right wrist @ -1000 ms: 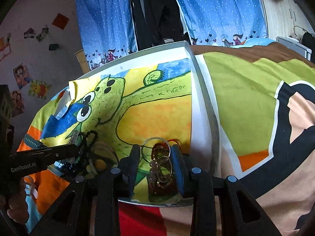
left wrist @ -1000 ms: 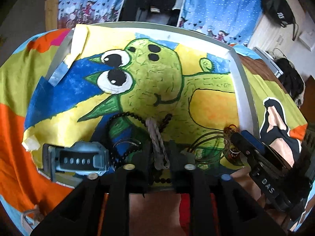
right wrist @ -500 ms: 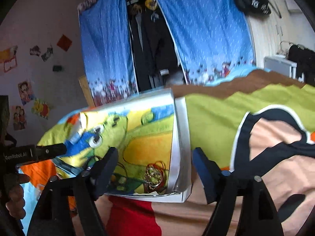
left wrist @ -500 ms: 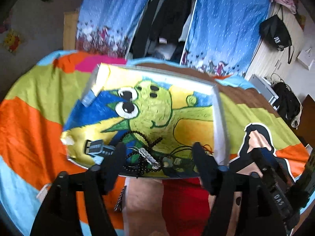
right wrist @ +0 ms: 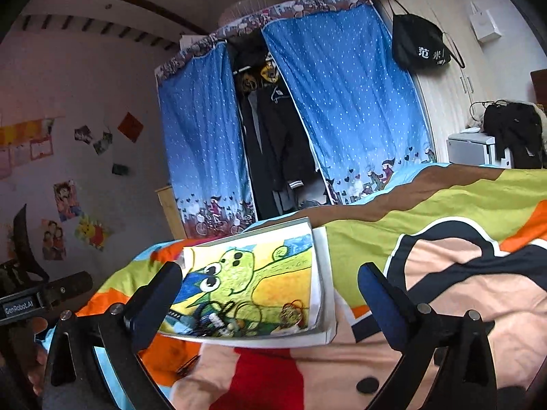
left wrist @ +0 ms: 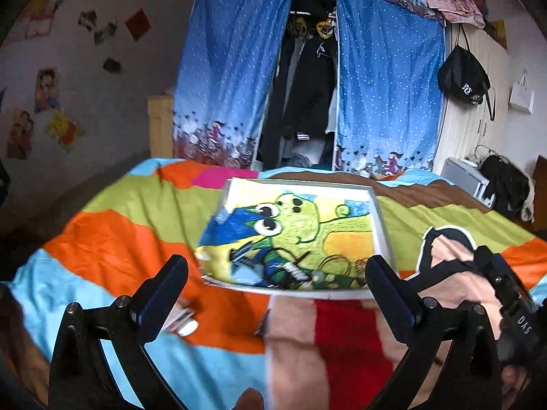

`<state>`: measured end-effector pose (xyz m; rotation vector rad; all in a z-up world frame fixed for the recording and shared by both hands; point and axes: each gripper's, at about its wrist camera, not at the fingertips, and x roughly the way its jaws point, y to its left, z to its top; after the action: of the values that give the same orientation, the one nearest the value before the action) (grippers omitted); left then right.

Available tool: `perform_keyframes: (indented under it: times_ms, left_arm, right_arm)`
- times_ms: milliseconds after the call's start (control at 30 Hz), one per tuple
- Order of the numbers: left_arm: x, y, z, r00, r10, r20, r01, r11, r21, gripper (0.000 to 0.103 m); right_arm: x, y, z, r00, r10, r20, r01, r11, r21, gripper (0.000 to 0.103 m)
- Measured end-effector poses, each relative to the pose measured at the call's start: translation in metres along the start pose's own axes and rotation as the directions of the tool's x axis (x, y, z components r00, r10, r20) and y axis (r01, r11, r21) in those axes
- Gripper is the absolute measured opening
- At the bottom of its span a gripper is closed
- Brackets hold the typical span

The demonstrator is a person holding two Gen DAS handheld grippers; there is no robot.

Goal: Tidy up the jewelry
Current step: 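Lift both tools out of the tray back over the bed, then grasp the black hair pin with the right tool while the left tool grasps the white plastic clip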

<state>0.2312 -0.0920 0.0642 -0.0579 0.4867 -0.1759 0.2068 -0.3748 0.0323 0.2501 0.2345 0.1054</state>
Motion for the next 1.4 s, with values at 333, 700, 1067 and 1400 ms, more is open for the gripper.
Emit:
perform_keyframes:
  times_ms: [333, 700, 1067, 1400]
  left_arm:
    - [-0.06, 0.045, -0.053, 0.996, 0.087, 0.016, -0.087, 0.996, -0.011, 0.102]
    - [-0.073, 0.089, -0.11, 0.976, 0.149, -0.16, -0.15, 0.989, 0.002, 0.102]
    - [-0.036, 0.106, -0.124, 0.938, 0.141, -0.317, -0.151, 0.988, -0.009, 0.102]
    - [0.027, 0.13, -0.114, 0.888, 0.158, -0.431, -0.15, 0.987, 0.053, 0.102]
  right_arm:
    - [-0.053, 0.03, -0.032, 0.999, 0.013, -0.032, -0.014, 1.0, -0.022, 0.103]
    - [-0.062, 0.068, -0.072, 0.98, 0.023, -0.197, -0.041, 0.995, -0.087, 0.103]
    - [-0.034, 0.093, -0.105, 0.93, -0.03, -0.366, -0.035, 0.985, -0.172, 0.103]
    - [0.016, 0.094, -0.124, 0.882, -0.088, -0.462, -0.001, 0.982, -0.189, 0.103]
